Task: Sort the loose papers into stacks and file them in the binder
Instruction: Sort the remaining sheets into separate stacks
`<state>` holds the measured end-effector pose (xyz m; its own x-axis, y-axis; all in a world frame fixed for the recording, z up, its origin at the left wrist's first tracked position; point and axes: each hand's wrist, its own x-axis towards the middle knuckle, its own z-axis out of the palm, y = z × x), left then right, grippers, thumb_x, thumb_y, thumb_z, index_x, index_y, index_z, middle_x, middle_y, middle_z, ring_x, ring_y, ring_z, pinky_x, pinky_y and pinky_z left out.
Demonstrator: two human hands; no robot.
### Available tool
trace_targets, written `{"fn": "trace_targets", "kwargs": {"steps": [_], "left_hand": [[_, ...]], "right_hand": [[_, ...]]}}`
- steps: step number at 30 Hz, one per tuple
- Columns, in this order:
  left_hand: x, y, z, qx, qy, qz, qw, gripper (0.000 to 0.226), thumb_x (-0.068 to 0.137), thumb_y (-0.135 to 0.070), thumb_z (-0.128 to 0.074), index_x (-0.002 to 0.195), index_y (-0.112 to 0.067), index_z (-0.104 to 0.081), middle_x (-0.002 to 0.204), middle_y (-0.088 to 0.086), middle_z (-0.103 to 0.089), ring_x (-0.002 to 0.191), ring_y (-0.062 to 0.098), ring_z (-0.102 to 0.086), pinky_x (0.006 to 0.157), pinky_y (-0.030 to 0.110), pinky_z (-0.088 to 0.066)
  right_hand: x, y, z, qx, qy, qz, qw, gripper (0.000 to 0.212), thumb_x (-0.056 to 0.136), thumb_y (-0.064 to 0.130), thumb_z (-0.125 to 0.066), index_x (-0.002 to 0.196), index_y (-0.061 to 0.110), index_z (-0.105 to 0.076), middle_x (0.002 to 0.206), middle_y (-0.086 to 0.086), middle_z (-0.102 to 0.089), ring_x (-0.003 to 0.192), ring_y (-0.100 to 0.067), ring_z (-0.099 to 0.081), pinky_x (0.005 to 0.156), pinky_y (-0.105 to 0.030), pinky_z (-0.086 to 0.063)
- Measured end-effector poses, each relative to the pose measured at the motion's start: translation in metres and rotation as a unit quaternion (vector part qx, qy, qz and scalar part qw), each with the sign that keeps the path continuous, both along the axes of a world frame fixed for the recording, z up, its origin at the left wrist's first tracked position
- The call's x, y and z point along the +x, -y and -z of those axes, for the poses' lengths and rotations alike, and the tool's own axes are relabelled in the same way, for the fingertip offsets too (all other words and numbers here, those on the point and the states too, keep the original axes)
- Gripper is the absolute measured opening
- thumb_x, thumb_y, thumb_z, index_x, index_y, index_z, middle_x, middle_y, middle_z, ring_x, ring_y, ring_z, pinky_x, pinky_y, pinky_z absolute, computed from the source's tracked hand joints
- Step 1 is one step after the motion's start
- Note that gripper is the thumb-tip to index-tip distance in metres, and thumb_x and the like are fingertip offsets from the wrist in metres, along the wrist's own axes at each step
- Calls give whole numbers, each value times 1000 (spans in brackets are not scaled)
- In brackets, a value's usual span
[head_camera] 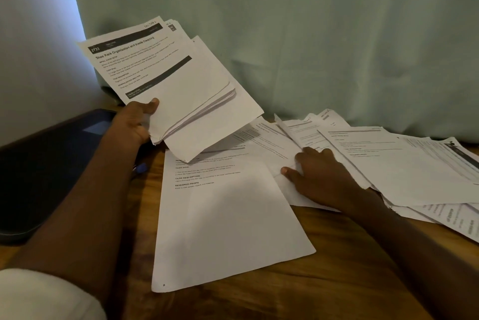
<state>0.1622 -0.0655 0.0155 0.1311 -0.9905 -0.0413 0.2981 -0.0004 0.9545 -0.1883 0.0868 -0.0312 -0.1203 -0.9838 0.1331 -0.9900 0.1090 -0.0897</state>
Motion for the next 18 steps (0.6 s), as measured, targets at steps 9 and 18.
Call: {"fn": "trace_targets", "kwargs": {"steps": [9,18], "left_hand": [[-22,-13,-3,15,-4,34,999,7,102,-17,-59,96,-19,-58,97,1,-65,83,16,-62,69,33,-55],[-37,-14,-2,-2,40,29,999,15,104,-21,-56,90,-20,-53,85,0,-64,76,14,-57,73,36,-50]], "right_hand": [[-47,2,-11,-64,14,124,990,35,101,39,-53,124,14,-62,128,-10,-57,120,-32,-53,93,-45,-49],[-66,4,-20,-182,179,159,954,48,92,12,-70,139,20,-61,139,-10,-62,123,-32,-58,104,-44,-47]]}}
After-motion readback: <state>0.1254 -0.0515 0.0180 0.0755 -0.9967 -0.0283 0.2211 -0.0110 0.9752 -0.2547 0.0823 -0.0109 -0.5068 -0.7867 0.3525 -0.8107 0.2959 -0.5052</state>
